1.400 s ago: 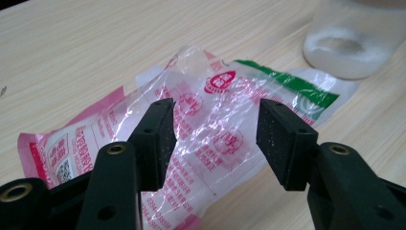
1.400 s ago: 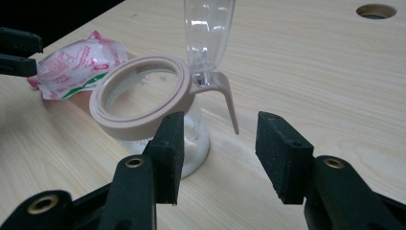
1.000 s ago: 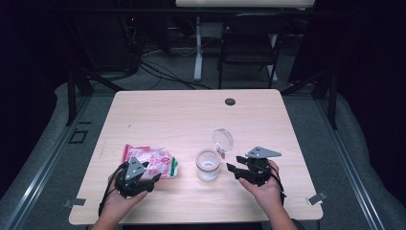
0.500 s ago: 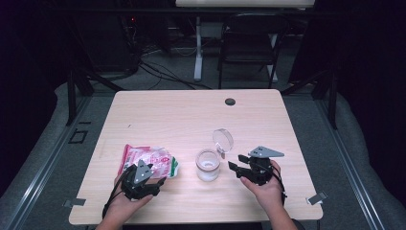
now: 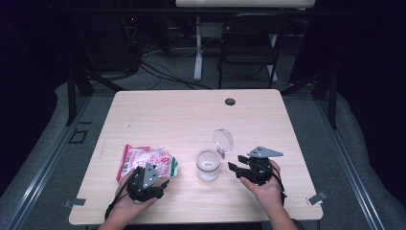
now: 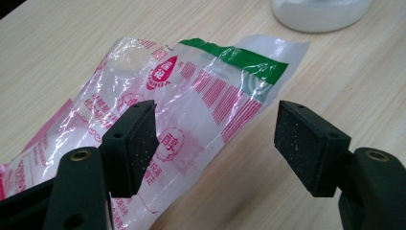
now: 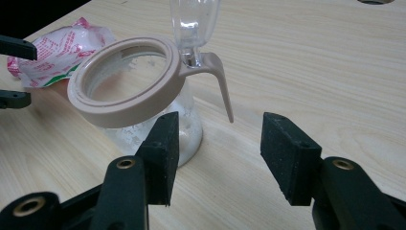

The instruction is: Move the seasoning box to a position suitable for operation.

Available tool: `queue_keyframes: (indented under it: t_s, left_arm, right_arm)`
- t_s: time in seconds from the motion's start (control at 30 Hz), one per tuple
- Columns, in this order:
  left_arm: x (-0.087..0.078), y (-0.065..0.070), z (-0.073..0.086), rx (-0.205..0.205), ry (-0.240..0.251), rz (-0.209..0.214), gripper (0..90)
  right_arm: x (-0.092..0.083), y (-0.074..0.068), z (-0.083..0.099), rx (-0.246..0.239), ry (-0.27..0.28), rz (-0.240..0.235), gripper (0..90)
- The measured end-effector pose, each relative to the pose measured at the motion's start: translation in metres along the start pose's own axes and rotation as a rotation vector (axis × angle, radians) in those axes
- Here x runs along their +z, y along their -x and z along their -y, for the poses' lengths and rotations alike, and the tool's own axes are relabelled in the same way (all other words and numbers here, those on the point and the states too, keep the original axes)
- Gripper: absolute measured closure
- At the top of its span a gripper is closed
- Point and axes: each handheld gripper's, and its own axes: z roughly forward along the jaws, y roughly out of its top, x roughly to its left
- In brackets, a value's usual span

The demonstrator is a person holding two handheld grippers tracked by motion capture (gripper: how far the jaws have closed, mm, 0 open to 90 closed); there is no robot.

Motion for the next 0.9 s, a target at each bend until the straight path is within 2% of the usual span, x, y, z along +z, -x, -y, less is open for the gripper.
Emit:
queue_keyframes:
  t_s: [0.13, 0.37, 0.67, 0.9]
  left_arm:
    - [0.006, 0.002, 0.001, 0.037, -0.033, -0.02, 31.3]
    - [0.014, 0.003, 0.001, 0.064, -0.056, -0.054, 31.3]
    - [0.022, -0.005, 0.004, 0.029, -0.07, -0.073, 31.3]
    - [0.026, -0.013, 0.007, 0.003, -0.101, -0.125, 31.5]
  right_arm:
    - [0.0, 0.0, 0.0, -0.001, -0.002, 0.002, 48.3]
    - [0.0, 0.0, 0.0, -0.004, -0.006, 0.003, 48.4]
    - [0.001, 0.0, 0.0, -0.005, -0.007, 0.002, 48.5]
    - [0.002, 0.001, 0.001, -0.001, -0.011, 0.002, 48.7]
